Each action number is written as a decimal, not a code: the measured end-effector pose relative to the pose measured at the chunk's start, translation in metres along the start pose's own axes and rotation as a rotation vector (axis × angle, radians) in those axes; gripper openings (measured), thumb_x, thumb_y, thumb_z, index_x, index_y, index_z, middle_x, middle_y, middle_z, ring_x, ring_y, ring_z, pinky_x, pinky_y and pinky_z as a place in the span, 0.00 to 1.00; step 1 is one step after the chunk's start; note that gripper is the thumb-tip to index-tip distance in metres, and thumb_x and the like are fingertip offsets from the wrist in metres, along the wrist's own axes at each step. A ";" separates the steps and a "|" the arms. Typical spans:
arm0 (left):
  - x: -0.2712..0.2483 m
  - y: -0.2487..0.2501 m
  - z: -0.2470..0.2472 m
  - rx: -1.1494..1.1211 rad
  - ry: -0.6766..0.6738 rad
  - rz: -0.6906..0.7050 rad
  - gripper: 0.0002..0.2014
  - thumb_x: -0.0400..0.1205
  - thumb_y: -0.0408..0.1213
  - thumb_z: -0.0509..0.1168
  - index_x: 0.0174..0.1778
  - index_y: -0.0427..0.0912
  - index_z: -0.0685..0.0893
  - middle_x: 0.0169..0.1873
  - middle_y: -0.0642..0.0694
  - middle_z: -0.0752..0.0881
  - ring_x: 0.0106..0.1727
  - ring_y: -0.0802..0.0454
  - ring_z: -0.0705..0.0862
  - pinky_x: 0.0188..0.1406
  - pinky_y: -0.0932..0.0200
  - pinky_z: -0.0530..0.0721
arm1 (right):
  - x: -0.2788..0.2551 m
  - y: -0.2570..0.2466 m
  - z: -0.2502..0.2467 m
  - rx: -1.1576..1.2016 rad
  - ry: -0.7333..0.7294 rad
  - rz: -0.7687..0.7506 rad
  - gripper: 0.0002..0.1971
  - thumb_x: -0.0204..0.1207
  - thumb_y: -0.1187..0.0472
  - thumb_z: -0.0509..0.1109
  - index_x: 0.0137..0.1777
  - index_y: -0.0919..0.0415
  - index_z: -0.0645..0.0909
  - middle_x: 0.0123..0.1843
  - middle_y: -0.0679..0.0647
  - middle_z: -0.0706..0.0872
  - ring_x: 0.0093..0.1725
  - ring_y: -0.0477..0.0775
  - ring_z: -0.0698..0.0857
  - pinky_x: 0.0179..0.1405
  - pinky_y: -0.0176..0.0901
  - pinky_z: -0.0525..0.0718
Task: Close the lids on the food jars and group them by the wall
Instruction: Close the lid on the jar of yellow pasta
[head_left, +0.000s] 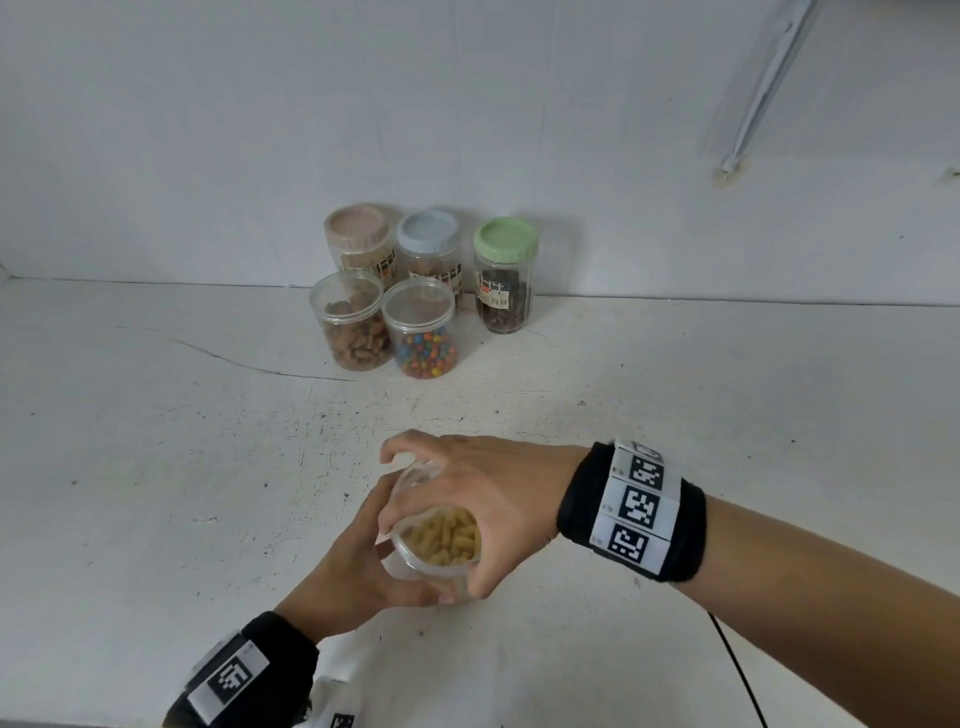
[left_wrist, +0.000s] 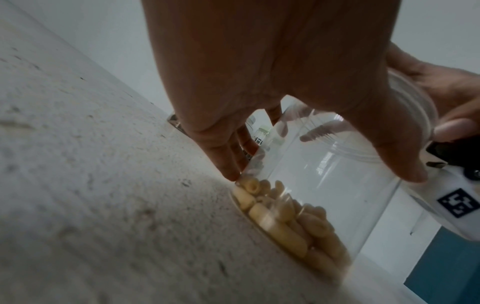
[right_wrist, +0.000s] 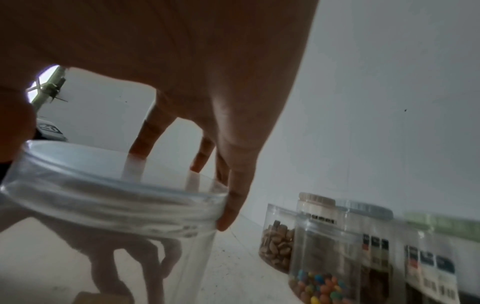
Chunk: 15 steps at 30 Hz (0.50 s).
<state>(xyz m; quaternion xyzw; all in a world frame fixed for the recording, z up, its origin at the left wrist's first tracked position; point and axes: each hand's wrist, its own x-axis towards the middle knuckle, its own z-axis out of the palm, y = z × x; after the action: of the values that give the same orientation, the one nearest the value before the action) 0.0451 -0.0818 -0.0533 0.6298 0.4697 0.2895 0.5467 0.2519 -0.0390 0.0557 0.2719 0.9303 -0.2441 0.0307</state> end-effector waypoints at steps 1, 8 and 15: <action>0.000 0.001 0.001 -0.003 -0.003 0.005 0.56 0.60 0.29 0.91 0.81 0.54 0.68 0.70 0.64 0.80 0.74 0.57 0.82 0.63 0.62 0.87 | 0.002 0.000 0.001 0.003 -0.001 0.008 0.39 0.58 0.49 0.89 0.71 0.40 0.79 0.80 0.46 0.60 0.66 0.55 0.79 0.62 0.52 0.84; 0.001 -0.006 -0.001 0.013 0.039 0.022 0.46 0.58 0.30 0.91 0.71 0.42 0.75 0.61 0.59 0.79 0.65 0.57 0.84 0.60 0.63 0.87 | 0.014 -0.003 -0.007 -0.019 -0.089 0.085 0.38 0.59 0.43 0.88 0.70 0.37 0.79 0.65 0.46 0.75 0.52 0.47 0.81 0.51 0.44 0.86; 0.000 -0.003 0.000 -0.001 0.045 0.012 0.45 0.60 0.28 0.91 0.69 0.47 0.74 0.60 0.52 0.86 0.64 0.53 0.87 0.59 0.67 0.86 | 0.009 -0.020 0.000 -0.182 0.034 0.287 0.34 0.69 0.28 0.73 0.70 0.46 0.77 0.53 0.53 0.76 0.43 0.57 0.79 0.37 0.46 0.76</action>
<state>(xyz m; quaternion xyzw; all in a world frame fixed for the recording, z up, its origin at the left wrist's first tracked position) 0.0448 -0.0816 -0.0565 0.6257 0.4779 0.3072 0.5345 0.2340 -0.0490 0.0622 0.4019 0.9007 -0.1474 0.0741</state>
